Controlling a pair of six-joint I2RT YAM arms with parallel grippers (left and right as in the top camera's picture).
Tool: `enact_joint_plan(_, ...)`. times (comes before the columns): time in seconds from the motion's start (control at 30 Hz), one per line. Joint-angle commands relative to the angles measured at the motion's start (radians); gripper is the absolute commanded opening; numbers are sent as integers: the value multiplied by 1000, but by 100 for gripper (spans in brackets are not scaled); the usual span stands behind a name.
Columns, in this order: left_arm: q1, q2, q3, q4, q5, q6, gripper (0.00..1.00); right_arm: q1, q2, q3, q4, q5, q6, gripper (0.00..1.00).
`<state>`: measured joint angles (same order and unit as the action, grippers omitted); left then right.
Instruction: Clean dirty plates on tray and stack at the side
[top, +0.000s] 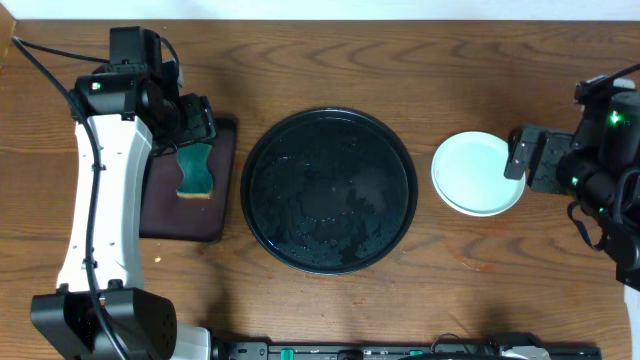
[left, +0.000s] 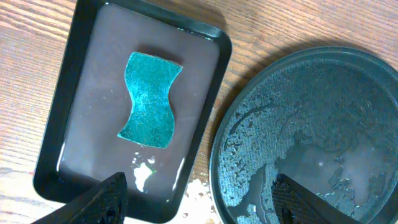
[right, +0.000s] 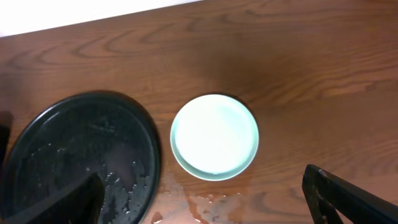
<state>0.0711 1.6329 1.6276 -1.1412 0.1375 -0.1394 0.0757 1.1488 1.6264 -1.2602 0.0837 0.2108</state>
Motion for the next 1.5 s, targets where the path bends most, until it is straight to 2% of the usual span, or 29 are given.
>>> enact_joint_plan(0.0, 2, 7, 7, -2, 11, -16, 74, -7, -3, 8, -2, 43, -12, 99)
enact_joint_plan(0.2, 2, 7, 7, -2, 11, -16, 75, -5, -8, -10, 47, 43, -64, 99)
enact_joint_plan(0.33, 2, 7, 7, -2, 12, -16, 75, -4, -63, -103, 138, 43, -147, 99)
enact_joint_plan(0.43, 2, 7, 7, -2, 11, -16, 75, -4, -186, -302, 292, 42, -191, 99)
enact_joint_plan(0.67, 2, 7, 7, -2, 12, -16, 75, -24, -497, -817, 682, 42, -195, 99)
enact_joint_plan(0.9, 2, 7, 7, -2, 11, -16, 75, -24, -785, -1205, 936, 29, -205, 99)
enact_joint_plan(1.17, 2, 7, 7, -2, 11, -16, 75, -25, -982, -1459, 1090, -31, -204, 99)
enact_joint_plan(1.47, 2, 7, 7, -2, 11, -16, 75, -24, -1094, -1584, 1144, -36, -205, 99)
